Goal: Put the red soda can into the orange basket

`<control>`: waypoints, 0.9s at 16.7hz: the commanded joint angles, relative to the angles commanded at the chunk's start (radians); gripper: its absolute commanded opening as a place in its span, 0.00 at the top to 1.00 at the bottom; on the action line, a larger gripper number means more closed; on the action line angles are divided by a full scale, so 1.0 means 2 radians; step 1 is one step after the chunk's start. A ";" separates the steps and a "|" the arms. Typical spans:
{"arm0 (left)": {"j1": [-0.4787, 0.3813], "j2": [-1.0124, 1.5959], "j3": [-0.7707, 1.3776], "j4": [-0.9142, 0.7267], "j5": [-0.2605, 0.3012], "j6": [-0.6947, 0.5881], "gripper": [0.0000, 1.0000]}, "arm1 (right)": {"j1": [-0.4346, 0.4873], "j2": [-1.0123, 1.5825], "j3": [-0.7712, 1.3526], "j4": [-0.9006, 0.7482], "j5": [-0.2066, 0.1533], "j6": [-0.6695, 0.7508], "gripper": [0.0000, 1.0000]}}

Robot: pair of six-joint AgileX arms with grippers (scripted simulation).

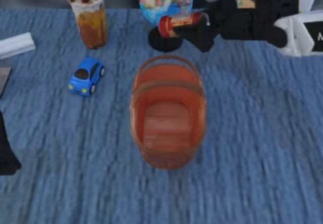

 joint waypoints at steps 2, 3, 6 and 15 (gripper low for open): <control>0.000 0.000 0.000 0.000 0.000 0.000 0.00 | 0.005 -0.021 -0.039 0.094 -0.052 0.028 1.00; 0.000 0.000 0.000 0.000 0.000 0.000 0.00 | 0.008 -0.031 -0.056 0.135 -0.076 0.039 1.00; 0.000 0.000 0.000 0.000 0.000 0.000 0.00 | 0.014 -0.061 -0.095 0.229 -0.133 0.066 1.00; 0.000 0.000 0.000 0.000 0.000 0.000 0.00 | 0.015 -0.078 -0.114 0.280 -0.168 0.080 1.00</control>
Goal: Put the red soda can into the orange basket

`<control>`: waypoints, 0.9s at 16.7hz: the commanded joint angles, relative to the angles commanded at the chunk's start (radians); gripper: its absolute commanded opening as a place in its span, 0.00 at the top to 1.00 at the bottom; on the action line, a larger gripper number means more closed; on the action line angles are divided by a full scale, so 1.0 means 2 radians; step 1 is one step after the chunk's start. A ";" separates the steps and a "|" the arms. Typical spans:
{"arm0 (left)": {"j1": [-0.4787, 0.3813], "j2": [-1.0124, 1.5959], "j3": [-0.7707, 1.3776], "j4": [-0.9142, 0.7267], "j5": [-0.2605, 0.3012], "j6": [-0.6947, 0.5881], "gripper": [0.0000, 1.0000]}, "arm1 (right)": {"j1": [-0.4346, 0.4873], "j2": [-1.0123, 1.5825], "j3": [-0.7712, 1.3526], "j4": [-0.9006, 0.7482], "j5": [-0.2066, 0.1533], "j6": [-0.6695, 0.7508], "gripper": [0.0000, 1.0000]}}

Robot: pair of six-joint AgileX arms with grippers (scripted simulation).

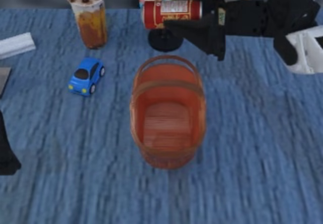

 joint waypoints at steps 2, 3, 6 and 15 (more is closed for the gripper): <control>0.000 0.000 0.000 0.000 0.000 0.000 0.00 | 0.001 0.018 -0.003 0.019 -0.001 0.000 1.00; 0.000 0.000 0.000 0.000 0.000 0.000 0.00 | 0.002 0.033 -0.006 0.036 -0.001 -0.001 1.00; 0.000 0.000 0.000 0.000 0.000 0.000 0.00 | 0.003 0.085 -0.018 0.107 0.000 -0.002 1.00; 0.000 0.000 0.000 0.000 0.000 0.000 0.00 | 0.005 0.125 -0.030 0.152 0.002 -0.003 0.85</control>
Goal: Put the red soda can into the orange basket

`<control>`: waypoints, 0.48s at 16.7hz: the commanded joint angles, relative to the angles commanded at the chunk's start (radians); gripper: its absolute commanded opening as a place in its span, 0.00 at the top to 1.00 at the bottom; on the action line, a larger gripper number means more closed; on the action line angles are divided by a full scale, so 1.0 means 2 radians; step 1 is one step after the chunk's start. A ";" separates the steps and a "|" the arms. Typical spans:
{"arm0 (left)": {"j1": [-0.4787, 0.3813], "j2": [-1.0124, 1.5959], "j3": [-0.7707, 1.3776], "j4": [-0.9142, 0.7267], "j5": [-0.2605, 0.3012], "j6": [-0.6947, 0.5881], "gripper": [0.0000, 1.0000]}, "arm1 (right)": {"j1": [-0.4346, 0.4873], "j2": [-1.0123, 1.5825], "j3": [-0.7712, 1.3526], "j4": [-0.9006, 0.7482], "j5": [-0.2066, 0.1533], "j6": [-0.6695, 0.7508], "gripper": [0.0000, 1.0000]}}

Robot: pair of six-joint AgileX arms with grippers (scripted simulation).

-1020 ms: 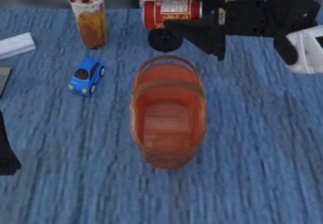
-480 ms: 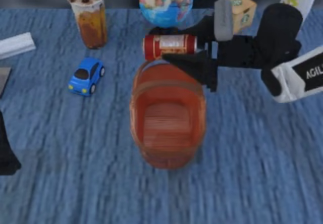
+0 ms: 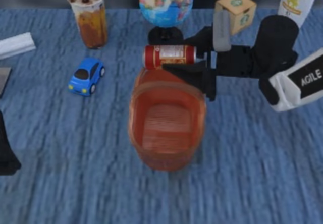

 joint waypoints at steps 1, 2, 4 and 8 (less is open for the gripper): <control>0.000 0.000 0.000 0.000 0.000 0.000 0.00 | 0.000 0.000 0.000 0.000 0.000 0.000 0.77; 0.000 0.000 0.000 0.000 0.000 0.000 0.00 | 0.000 0.000 0.000 0.000 0.000 0.000 0.70; 0.000 0.000 0.000 0.000 0.000 0.000 0.00 | 0.000 0.000 0.000 0.000 0.000 0.000 0.55; 0.000 0.000 0.000 0.000 0.000 0.000 0.00 | 0.000 0.000 0.000 0.000 0.000 0.000 0.25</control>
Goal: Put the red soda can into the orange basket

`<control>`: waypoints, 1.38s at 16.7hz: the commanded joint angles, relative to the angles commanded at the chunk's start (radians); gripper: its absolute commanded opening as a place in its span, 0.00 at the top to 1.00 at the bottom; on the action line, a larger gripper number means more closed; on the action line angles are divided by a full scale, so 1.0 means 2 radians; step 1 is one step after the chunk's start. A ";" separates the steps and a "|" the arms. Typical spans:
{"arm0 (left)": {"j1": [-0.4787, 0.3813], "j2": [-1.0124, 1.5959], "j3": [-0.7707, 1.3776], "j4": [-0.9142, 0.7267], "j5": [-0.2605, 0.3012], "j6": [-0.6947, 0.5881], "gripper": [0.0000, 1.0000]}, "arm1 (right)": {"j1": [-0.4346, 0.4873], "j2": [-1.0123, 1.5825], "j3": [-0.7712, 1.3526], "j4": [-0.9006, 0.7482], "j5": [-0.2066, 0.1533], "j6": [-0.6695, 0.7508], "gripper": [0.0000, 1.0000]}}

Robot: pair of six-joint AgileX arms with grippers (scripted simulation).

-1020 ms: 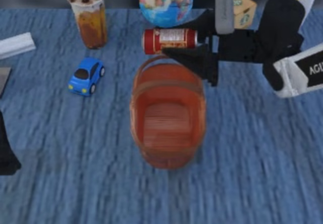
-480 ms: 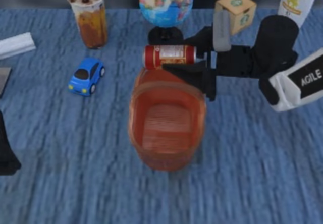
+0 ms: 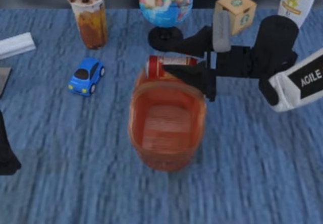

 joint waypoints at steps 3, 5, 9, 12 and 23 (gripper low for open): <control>0.000 0.000 0.000 0.000 0.000 0.000 0.00 | 0.000 0.000 0.000 0.000 0.000 0.000 0.02; 0.000 0.000 0.000 0.000 0.000 0.000 0.00 | 0.000 0.000 0.000 0.000 0.000 0.000 0.00; 0.000 0.000 0.000 0.000 0.000 0.000 0.00 | 0.000 0.000 0.000 0.000 0.000 0.000 0.00; 0.000 0.000 0.000 0.000 0.000 0.000 0.00 | -0.002 0.000 0.000 0.000 0.000 0.000 0.00; -0.086 0.250 0.221 -0.199 0.025 0.122 0.00 | -0.033 -0.224 -0.149 -0.122 0.103 -0.014 0.00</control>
